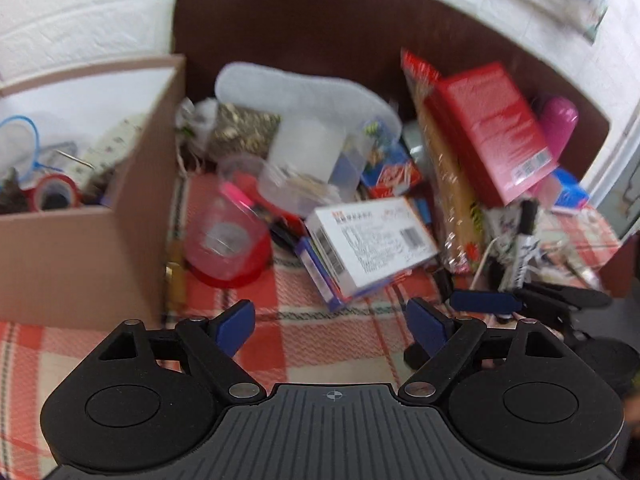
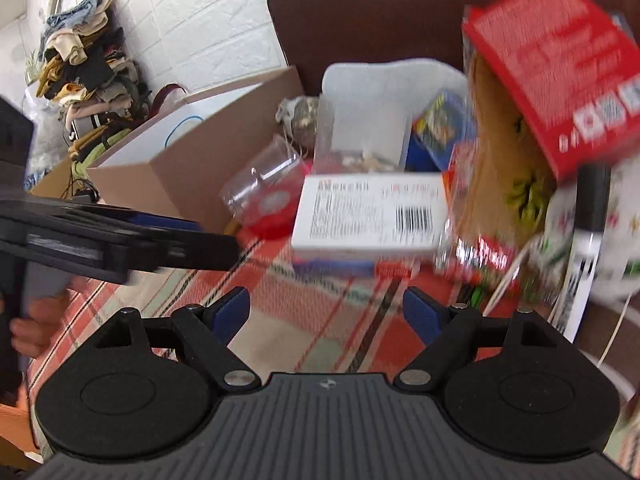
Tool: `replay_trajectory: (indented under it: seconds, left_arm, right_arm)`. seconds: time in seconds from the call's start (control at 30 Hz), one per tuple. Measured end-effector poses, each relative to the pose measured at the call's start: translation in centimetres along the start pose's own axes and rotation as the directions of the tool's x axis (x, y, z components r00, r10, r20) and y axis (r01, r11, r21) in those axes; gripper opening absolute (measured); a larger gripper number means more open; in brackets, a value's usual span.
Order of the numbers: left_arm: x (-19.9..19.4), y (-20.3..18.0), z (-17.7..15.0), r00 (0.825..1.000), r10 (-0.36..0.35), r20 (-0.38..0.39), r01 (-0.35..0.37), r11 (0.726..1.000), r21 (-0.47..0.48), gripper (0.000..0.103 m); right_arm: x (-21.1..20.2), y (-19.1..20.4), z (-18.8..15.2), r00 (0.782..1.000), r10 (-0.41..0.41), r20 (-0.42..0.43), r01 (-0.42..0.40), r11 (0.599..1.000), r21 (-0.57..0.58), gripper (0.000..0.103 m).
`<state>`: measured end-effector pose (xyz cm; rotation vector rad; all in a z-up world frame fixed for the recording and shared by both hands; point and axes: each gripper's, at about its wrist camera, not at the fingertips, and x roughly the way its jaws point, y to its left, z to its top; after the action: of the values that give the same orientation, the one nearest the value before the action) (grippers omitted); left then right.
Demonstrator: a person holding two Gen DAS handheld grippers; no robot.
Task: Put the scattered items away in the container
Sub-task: 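Move both tools back to the table toward the white medicine box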
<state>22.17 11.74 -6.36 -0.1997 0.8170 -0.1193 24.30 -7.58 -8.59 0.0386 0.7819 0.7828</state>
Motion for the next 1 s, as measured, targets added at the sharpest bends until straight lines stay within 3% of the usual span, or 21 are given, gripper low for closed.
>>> replay_trajectory:
  seconds: [0.13, 0.37, 0.5, 0.63, 0.67, 0.7, 0.77, 0.87, 1.0]
  left_arm:
    - [2.4, 0.0, 0.3, 1.000, 0.020, -0.014, -0.021, 0.998, -0.057, 0.090]
    - [4.3, 0.5, 1.7, 0.999, 0.053, -0.010, -0.054, 0.994, -0.090, 0.090]
    - [5.5, 0.6, 2.5, 1.000, 0.013, -0.019, -0.015, 0.994, -0.105, 0.088]
    - [6.1, 0.8, 2.6, 0.999, -0.030, -0.018, 0.028, 0.995, -0.094, 0.078]
    - [6.0, 0.8, 2.5, 0.999, -0.049, -0.016, 0.047, 0.994, -0.095, 0.071]
    - [6.0, 0.9, 2.4, 0.998, -0.062, -0.017, 0.060, 0.994, -0.096, 0.071]
    - [5.8, 1.1, 2.3, 0.996, -0.083, -0.017, 0.081, 0.992, -0.099, 0.069]
    - [5.3, 1.1, 1.8, 0.996, -0.087, -0.015, 0.085, 0.991, -0.105, 0.067]
    - [3.5, 0.8, 0.7, 0.996, -0.087, 0.003, 0.087, 0.991, -0.101, 0.067]
  right_arm:
    - [0.8, -0.6, -0.5, 1.000, 0.002, 0.005, -0.002, 0.999, 0.032, 0.094]
    - [2.9, -1.9, 0.1, 0.999, -0.027, 0.019, 0.026, 0.999, 0.025, 0.094]
    - [4.5, -2.1, 0.5, 0.999, -0.050, 0.019, 0.050, 0.999, -0.006, 0.094]
    - [5.3, -2.1, 0.5, 0.998, -0.054, 0.038, 0.054, 0.998, -0.024, 0.095]
    - [5.3, -2.1, 0.4, 0.997, -0.063, 0.040, 0.064, 0.997, -0.036, 0.093]
    - [5.3, -2.0, 0.3, 0.996, -0.072, 0.043, 0.074, 0.996, -0.048, 0.091]
    - [5.2, -1.8, 0.2, 0.996, -0.080, 0.045, 0.083, 0.993, -0.078, 0.070]
    - [4.7, -1.6, 0.3, 0.996, -0.082, 0.038, 0.085, 0.993, -0.087, 0.062]
    - [3.5, -0.7, -0.4, 0.998, -0.064, 0.027, 0.066, 0.993, -0.093, 0.061]
